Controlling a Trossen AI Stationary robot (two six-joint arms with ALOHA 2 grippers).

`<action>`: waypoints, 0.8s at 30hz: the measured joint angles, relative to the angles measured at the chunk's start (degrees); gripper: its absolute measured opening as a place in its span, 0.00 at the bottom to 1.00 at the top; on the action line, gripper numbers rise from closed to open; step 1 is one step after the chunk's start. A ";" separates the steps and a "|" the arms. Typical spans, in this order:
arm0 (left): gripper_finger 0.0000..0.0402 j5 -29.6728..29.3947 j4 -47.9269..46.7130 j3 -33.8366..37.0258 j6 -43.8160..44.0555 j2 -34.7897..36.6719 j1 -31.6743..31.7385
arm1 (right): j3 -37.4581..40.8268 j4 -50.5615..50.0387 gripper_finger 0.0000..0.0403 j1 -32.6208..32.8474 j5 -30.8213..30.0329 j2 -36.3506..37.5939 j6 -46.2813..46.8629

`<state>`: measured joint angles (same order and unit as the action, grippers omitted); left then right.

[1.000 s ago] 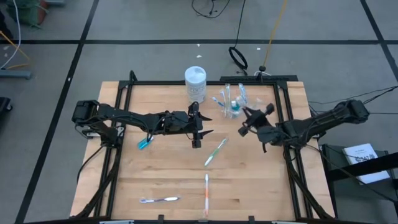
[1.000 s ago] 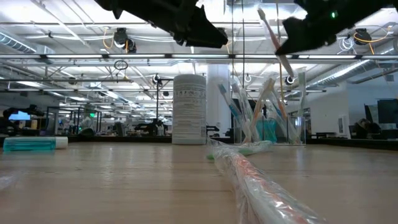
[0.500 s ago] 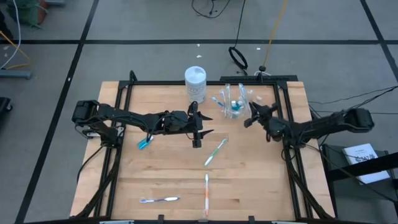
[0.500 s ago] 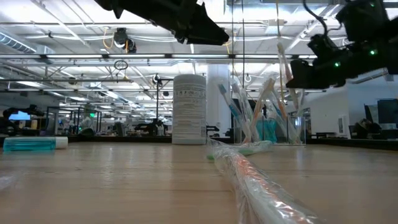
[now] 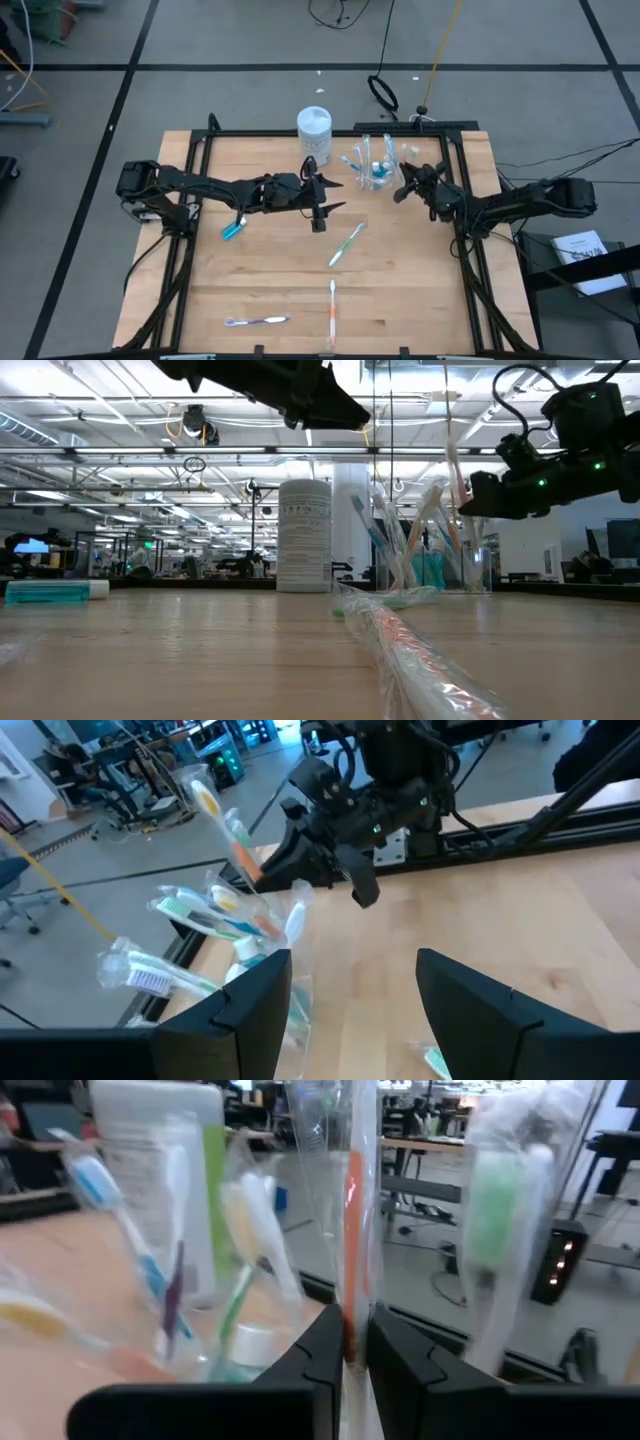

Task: Pick & Place toothbrushing station
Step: Put the white and orange toothbrush into the transparent mesh organizer

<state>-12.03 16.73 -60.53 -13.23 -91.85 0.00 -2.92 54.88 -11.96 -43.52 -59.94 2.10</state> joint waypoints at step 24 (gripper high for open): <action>0.56 0.04 0.27 0.00 1.85 0.04 1.32 | -0.23 -7.65 0.20 -4.73 0.13 -6.83 15.69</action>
<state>-11.99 17.00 -60.53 -11.38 -91.81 1.32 -3.16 47.23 -16.69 -43.40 -66.77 17.79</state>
